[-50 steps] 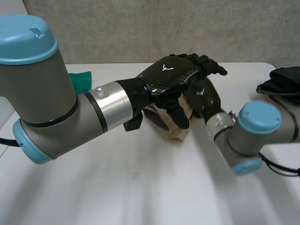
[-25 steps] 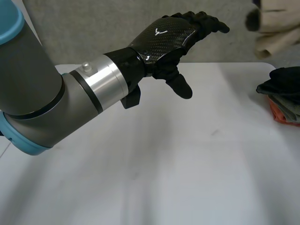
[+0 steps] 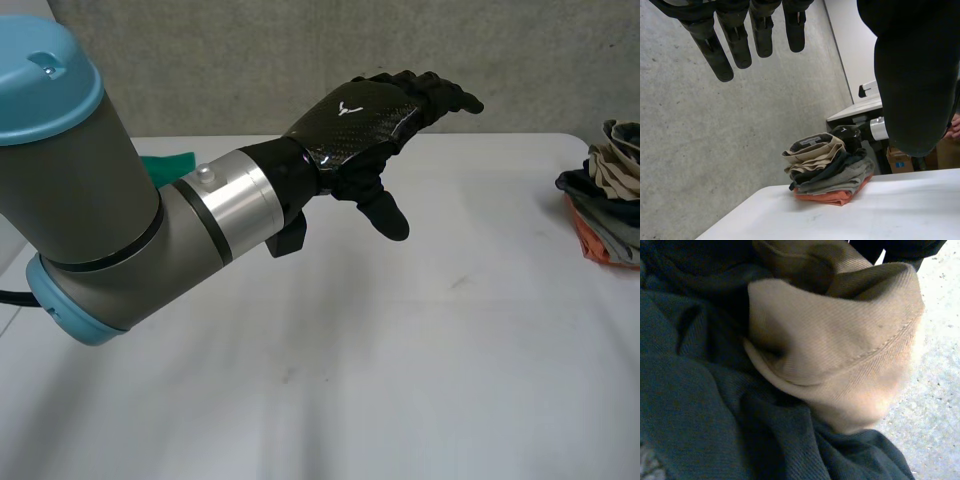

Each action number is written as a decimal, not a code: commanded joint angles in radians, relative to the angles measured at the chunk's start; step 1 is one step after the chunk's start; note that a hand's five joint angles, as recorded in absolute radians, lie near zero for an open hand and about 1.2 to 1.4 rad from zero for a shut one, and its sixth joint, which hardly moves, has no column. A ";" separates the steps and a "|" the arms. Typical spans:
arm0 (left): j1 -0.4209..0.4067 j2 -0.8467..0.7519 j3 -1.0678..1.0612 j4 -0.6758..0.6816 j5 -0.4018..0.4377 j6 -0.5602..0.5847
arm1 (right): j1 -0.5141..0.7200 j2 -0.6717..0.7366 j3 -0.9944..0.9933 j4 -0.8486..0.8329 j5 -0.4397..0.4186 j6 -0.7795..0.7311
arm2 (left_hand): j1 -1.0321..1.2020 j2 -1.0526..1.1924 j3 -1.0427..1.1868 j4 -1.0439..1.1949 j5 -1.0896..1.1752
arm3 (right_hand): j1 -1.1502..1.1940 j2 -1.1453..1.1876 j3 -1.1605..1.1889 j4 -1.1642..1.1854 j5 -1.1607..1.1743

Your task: Fold the laundry.

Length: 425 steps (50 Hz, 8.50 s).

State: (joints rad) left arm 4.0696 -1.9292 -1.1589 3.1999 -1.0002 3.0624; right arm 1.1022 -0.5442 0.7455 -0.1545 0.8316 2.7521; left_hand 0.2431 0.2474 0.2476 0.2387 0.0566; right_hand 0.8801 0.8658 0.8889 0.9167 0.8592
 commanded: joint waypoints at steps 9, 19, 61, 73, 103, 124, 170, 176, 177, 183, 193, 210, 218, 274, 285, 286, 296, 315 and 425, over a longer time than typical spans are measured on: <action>-0.008 0.007 -0.001 0.000 -0.003 -0.007 | -0.004 -0.285 0.198 0.041 0.044 0.078 | -0.003 -0.008 -0.008 0.001 0.009 | -0.706 -0.691 -0.714 -0.742 -0.859; -0.029 0.016 -0.028 0.001 0.000 -0.007 | -0.186 -0.485 0.247 0.277 0.104 0.139 | -0.009 -0.013 -0.014 -0.005 0.003 | -0.706 -0.691 -0.714 -0.742 -0.859; 0.603 -0.433 0.149 0.237 -0.466 0.481 | 0.637 -0.700 0.934 -0.142 0.268 -0.258 | -0.056 -0.060 -0.061 -0.052 -0.044 | -0.706 -0.691 -0.714 -0.742 -0.859; 0.673 -0.798 0.396 0.380 -0.394 0.547 | 0.620 -0.689 1.051 -0.152 0.284 -0.273 | 0.006 0.001 0.001 0.010 0.018 | -0.706 -0.691 -0.714 -0.742 -0.859; 0.652 -0.789 0.452 0.451 -0.356 0.771 | 0.617 -0.668 1.058 -0.155 0.285 -0.276 | 1.153 1.149 1.149 1.158 1.165 | -0.706 -0.691 -0.714 -0.742 -0.859; 0.140 0.084 -0.310 0.469 -0.356 0.133 | 0.553 -0.683 1.051 -0.155 0.290 -0.261 | 1.153 1.149 1.149 1.158 1.165 | -0.706 -0.691 -0.714 -0.742 -0.859; 0.164 -0.119 -0.446 0.273 -0.468 0.292 | 0.757 -0.648 0.976 0.213 0.421 0.333 | 0.056 0.051 0.051 0.060 0.068 | -0.486 -0.472 -0.495 -0.523 -0.640; 0.126 -0.093 -0.420 0.305 -0.469 0.286 | 0.838 -0.642 0.957 0.093 0.458 0.281 | 0.053 0.048 0.048 0.057 0.065 | 0.515 0.530 0.506 0.479 0.362; 0.117 -0.070 -0.417 0.308 -0.474 0.286 | 0.846 -0.645 0.957 0.078 0.454 0.264 | 0.047 0.042 0.042 0.051 0.059 | 0.516 0.530 0.507 0.480 0.363; 0.117 -0.005 -0.430 0.308 -0.482 0.283 | 0.981 -0.689 0.904 0.027 0.440 0.143 | 0.047 0.042 0.042 0.051 0.059 | 0.516 0.530 0.507 0.480 0.363; 0.156 0.167 -0.492 0.316 -0.483 0.283 | 1.309 -0.524 0.812 -0.060 0.255 -0.115 | 0.038 0.034 0.033 0.042 0.050 | 0.516 0.530 0.507 0.480 0.363; 0.230 0.200 -0.599 0.313 -0.466 0.289 | 1.124 -0.697 0.802 0.133 0.443 -0.091 | 0.035 0.031 0.030 0.039 0.047 | -0.706 -0.691 -0.714 -0.742 -0.859; 0.235 0.200 -0.649 0.301 -0.431 0.305 | 0.972 -0.804 0.848 0.277 0.409 0.008 | 0.038 0.034 0.033 0.042 0.050 | -0.706 -0.691 -0.714 -0.742 -0.859; 0.242 0.311 -0.479 0.189 -0.426 0.345 | 0.722 -0.744 1.086 0.246 0.274 0.122 | 1.153 1.149 1.149 1.158 1.165 | -0.706 -0.691 -0.714 -0.742 -0.859; 0.239 0.386 -0.401 0.098 -0.436 0.262 | 0.835 -0.708 1.108 0.109 0.288 0.259 | 1.153 1.149 1.149 1.158 1.165 | -0.706 -0.691 -0.714 -0.742 -0.859; 0.238 0.387 -0.395 0.095 -0.436 0.251 | 0.855 -0.692 1.106 0.080 0.297 0.262 | 1.153 1.149 1.149 1.158 1.165 | -0.706 -0.691 -0.714 -0.742 -0.859; 0.235 0.440 -0.351 0.086 -0.439 0.177 | 0.943 -0.494 0.983 -0.086 0.523 0.238 | 1.153 1.149 1.149 1.158 1.165 | 0.030 0.044 0.021 -0.007 -0.124; 0.471 0.523 -0.508 0.017 -0.420 0.229 | 0.651 -0.985 0.681 0.317 0.402 -0.183 | 1.153 1.149 1.149 1.158 1.165 | 0.516 0.530 0.507 0.480 0.363; 0.376 0.306 -0.708 0.617 -0.414 0.098 | 0.599 -0.402 0.776 0.184 0.290 0.004 | 1.153 1.149 1.149 1.158 1.165 | -0.408 -0.393 -0.417 -0.444 -0.561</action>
State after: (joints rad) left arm 4.4478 -1.6230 -1.8971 3.8175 -1.4120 3.1617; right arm 1.6685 -0.9646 1.5226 0.0272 1.1194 2.7923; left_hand 1.1478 1.1981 1.1940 1.2004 0.9955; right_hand 0.3653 0.3450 0.3753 0.3771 0.2196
